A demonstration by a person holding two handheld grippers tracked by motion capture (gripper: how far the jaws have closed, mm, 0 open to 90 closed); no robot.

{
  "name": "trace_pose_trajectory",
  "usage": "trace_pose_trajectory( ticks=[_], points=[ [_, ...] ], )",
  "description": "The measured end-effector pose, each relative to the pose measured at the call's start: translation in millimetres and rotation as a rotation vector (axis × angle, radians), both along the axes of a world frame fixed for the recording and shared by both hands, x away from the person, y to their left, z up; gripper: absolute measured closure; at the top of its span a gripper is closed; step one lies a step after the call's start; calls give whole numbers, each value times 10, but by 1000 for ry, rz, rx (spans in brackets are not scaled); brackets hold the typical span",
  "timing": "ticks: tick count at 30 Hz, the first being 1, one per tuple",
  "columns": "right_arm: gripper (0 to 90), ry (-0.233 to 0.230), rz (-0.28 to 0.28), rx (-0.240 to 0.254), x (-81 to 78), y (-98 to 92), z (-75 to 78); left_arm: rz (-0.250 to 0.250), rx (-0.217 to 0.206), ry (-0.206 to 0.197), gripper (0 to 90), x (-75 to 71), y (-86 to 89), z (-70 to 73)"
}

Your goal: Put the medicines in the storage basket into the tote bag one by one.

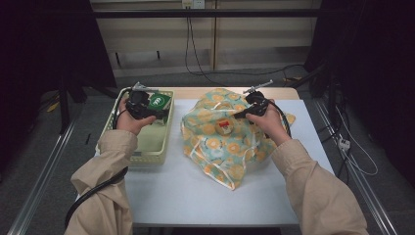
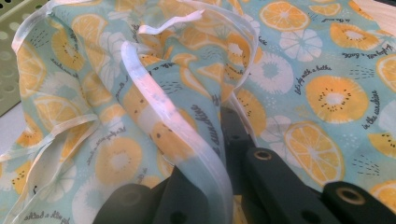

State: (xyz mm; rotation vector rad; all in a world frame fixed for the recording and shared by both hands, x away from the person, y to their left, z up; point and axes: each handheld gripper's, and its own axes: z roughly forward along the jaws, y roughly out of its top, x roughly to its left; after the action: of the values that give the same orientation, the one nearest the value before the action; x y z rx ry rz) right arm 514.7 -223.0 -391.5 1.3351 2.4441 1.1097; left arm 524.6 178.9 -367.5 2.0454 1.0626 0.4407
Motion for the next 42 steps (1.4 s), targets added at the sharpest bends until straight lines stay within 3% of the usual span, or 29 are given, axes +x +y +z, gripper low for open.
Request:
trace_pose_trajectory(
  ticks=[10,15,18,27,29,35,42],
  points=[
    [900,-5,9,5,-21,-8,36,47,73,-9,75,177,106,-169],
    [900,-3,13,6,-26,-8,44,65,84,-2,66,268,78,-270],
    [900,-1,12,6,-25,-9,44,77,117,1,66,322,43,-325],
    [900,1,13,11,-28,-20,56,103,120,41,78,475,-33,-490],
    [900,0,11,11,-27,-25,56,113,125,42,131,480,-30,-511],
    [900,-2,11,15,-37,-29,54,154,92,91,160,399,39,-443],
    [900,-1,8,9,-50,-29,51,115,95,93,163,195,187,-184]
  ],
)
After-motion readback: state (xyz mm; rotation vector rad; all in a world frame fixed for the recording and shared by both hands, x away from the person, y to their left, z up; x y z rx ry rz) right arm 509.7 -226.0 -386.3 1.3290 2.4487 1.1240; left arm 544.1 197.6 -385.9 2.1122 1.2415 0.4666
